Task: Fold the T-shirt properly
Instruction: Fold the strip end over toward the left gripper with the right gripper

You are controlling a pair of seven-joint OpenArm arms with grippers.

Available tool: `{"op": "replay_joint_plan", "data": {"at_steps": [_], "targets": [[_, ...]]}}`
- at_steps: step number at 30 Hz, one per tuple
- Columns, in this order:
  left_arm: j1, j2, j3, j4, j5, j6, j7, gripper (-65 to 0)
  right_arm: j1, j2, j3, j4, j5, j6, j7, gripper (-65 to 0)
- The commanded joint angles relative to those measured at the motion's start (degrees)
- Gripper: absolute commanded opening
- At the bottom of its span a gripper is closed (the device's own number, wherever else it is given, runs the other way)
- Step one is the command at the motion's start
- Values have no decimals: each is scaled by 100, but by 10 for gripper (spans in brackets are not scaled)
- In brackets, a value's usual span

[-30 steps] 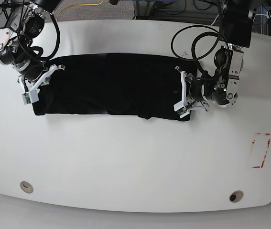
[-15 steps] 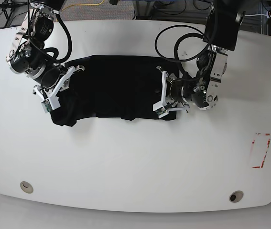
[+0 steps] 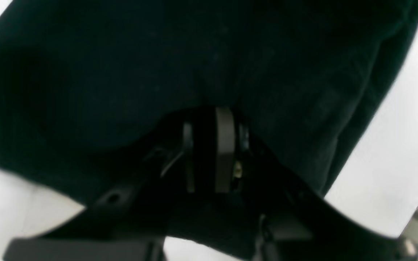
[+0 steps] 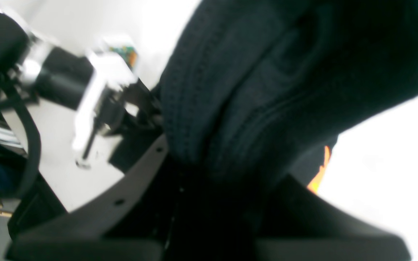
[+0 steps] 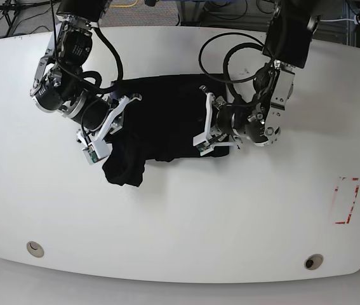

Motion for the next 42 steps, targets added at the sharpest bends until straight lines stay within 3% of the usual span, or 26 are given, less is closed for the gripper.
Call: {"op": "replay_joint_plan", "data": {"at_steps": [1,5,13,28,35,38,42], "targets": [[-203,71,-7,-71,102,-6,22,-596,87,-17,-145,91,146,27,151,-644],[-334,256,-121,-177,110,-6,22,-596,87,-8,-418,82,67,18,151,-644],[-449,282,-279,-177,93,-6,57,-594,87,-17,-682,12,-451,45,283,-644],[-457,282,-297,-159,75,-6,57,-594,78,-131,-840,-146,-478,18,485,-642],[-440,282,-666,289,-21,-6,66,-574,61,-166,-1007,-146,-504,18,476,-642],[-440,256,-903,403,-312,-6,66,-549,61,-166,-1156,-146,-522,9,476,-609],[-440,150,-1352,430,-681,-6,66,-544,61,-175,-1411,-146,-531,1,485,-460]]}}
